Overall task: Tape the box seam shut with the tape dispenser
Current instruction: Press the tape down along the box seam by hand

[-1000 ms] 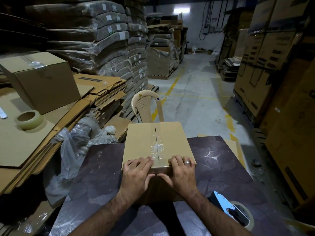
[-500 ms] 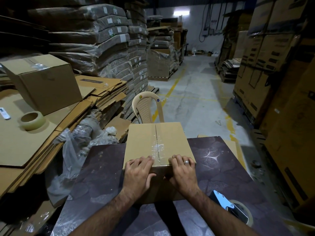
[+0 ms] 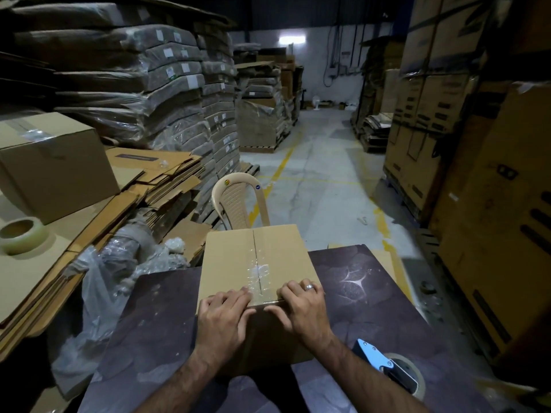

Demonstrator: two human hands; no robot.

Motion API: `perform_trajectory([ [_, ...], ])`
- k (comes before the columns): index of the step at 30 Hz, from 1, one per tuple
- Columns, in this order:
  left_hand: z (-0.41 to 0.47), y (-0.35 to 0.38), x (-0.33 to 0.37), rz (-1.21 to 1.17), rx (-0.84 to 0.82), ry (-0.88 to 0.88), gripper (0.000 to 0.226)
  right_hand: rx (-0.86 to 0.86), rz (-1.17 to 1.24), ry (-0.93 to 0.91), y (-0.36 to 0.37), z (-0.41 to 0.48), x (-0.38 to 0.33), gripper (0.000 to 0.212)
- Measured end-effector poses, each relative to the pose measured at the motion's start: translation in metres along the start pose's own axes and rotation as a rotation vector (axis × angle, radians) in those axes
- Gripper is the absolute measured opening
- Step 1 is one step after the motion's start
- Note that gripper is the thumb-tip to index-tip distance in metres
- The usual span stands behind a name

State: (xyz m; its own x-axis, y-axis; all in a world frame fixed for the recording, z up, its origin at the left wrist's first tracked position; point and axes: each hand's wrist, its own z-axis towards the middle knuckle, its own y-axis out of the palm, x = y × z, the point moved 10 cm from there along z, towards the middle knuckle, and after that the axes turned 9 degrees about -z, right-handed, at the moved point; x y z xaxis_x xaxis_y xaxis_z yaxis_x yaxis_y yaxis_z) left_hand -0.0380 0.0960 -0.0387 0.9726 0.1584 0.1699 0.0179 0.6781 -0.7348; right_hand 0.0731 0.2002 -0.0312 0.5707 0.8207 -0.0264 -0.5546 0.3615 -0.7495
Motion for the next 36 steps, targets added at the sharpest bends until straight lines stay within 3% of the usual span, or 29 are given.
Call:
perform_trajectory([
  [11, -0.003, 0.004, 0.002, 0.026, -0.110, -0.008, 0.044, -0.098, -0.091, 0.027, 0.009, -0.006, -0.004, 0.054],
  [17, -0.005, 0.013, 0.006, 0.085, -0.175, -0.055, 0.077, -0.183, -0.158, -0.023, 0.022, -0.011, -0.009, 0.077],
  [20, -0.003, 0.014, 0.007, 0.118, -0.186, -0.085, 0.082, -0.176, -0.138, -0.039, 0.021, -0.011, -0.010, 0.075],
  [25, -0.003, 0.010, 0.007, 0.100, -0.156, -0.068, 0.068, -0.152, -0.122, -0.083, 0.015, -0.010, -0.008, 0.064],
  [31, -0.004, 0.014, 0.007, 0.135, -0.187, -0.094, 0.080, -0.224, -0.151, -0.015, 0.026, -0.012, -0.011, 0.073],
  [36, -0.003, 0.011, 0.008, 0.130, -0.173, -0.067, 0.083, -0.197, -0.176, -0.084, 0.022, -0.012, -0.008, 0.075],
])
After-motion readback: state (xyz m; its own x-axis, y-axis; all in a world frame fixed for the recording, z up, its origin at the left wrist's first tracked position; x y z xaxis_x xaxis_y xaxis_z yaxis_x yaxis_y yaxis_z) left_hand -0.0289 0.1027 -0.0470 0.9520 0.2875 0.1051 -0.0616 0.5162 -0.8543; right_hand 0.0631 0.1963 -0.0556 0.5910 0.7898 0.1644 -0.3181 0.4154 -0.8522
